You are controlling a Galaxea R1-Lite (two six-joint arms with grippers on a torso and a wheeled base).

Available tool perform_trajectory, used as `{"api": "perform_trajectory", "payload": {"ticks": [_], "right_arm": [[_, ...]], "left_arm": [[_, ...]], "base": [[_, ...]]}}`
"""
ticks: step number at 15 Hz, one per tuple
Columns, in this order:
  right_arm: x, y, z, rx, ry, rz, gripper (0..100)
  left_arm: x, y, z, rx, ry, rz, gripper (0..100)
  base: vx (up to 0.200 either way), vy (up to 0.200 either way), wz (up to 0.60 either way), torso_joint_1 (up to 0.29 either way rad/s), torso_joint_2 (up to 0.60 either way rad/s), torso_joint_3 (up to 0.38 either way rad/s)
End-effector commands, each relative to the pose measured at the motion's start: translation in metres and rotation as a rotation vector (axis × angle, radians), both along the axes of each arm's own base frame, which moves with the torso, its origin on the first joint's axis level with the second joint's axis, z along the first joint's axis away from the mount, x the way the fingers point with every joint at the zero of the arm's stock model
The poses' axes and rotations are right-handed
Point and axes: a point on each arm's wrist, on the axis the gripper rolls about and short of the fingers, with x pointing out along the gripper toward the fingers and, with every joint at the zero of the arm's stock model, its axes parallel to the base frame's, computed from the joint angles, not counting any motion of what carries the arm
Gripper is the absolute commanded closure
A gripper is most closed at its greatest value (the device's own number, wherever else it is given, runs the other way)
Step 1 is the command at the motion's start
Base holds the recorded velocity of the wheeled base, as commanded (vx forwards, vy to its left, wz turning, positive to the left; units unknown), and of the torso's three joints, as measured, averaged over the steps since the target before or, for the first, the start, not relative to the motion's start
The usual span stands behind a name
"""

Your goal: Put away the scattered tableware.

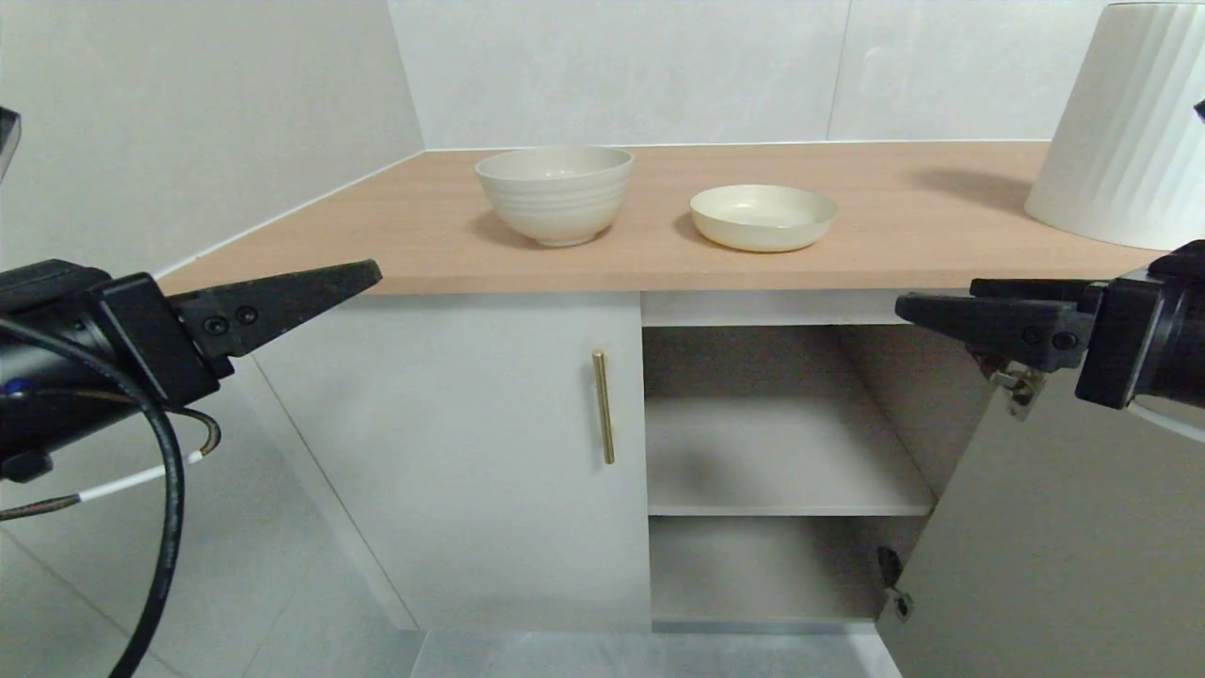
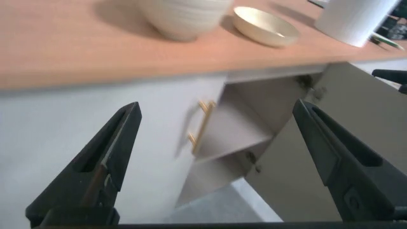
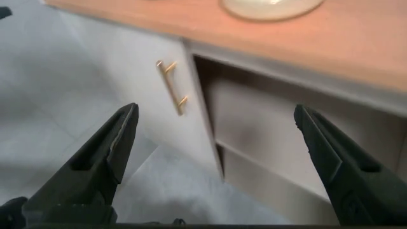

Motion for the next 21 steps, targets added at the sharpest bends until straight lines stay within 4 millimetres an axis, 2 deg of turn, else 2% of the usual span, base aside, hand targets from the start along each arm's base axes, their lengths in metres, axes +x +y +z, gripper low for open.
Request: {"api": "perform_trajectory", "payload": {"ticks": [1, 4, 10, 14, 21], "right_arm": [[-0.003, -0.0017, -0.0016, 0.001, -0.001, 0.001, 0], [-0.0114, -0.0071, -0.0002, 0.01, -0.019, 0.001, 0], [-0.0086, -0.0049, -0.0034, -0.006, -0.013, 0.01, 0], [-0.005, -0.0031, -0.0064, -0.015, -0.001, 0.008, 0], [-0.0017, -0.001, -0.0086, -0.022, 0.009, 0.009, 0]], "left_arm": [[0.0005, -0.0002, -0.0005, 0.0, 0.003, 0.0, 0], [0.0004, -0.0003, -0.0008, -0.001, 0.007, -0.002, 0], [0.0008, -0.0004, -0.0011, -0.002, 0.009, -0.002, 0], [0.0013, -0.0005, -0.0013, -0.003, 0.012, -0.002, 0], [0.0042, -0.0018, -0.0035, -0.001, 0.024, -0.028, 0]], "base": [[0.0, 0.0, 0.0, 0.0, 0.0, 0.0], [0.0, 0.0, 0.0, 0.0, 0.0, 0.0], [0.0, 0.0, 0.0, 0.004, -0.02, -0.017], [0.0, 0.0, 0.0, 0.078, -0.27, -0.273], [0.0, 0.0, 0.0, 0.15, -0.5, -0.304]]}}
